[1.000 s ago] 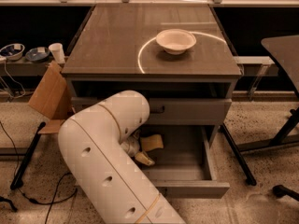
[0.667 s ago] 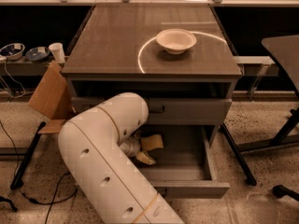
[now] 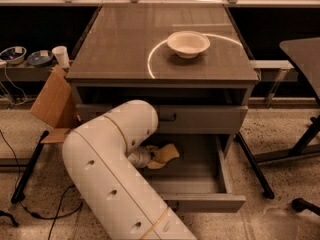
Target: Pick sponge from middle drawer and place on counter
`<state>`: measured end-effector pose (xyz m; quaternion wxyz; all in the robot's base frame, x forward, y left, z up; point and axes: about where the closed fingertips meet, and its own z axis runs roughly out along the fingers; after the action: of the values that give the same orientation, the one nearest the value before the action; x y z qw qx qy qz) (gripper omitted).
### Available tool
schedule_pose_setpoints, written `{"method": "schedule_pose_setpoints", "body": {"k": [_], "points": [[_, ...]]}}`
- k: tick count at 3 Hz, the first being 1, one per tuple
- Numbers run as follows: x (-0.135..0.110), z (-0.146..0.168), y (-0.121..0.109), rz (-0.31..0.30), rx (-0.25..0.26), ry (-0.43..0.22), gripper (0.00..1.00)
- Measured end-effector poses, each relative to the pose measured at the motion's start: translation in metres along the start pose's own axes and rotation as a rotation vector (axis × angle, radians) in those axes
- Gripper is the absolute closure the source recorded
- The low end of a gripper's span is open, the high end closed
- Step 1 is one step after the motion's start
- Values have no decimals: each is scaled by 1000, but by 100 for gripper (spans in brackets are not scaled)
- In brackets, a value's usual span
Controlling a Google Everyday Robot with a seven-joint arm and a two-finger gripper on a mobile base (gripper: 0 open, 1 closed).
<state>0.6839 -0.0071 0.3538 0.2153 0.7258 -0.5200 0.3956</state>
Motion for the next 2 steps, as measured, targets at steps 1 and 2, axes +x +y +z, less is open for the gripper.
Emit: {"method": "schedule_pose_setpoints", "body": {"k": [1, 2], "points": [[6, 0, 2, 12, 3, 15, 73], [17, -6, 11, 34, 6, 18, 96]]}}
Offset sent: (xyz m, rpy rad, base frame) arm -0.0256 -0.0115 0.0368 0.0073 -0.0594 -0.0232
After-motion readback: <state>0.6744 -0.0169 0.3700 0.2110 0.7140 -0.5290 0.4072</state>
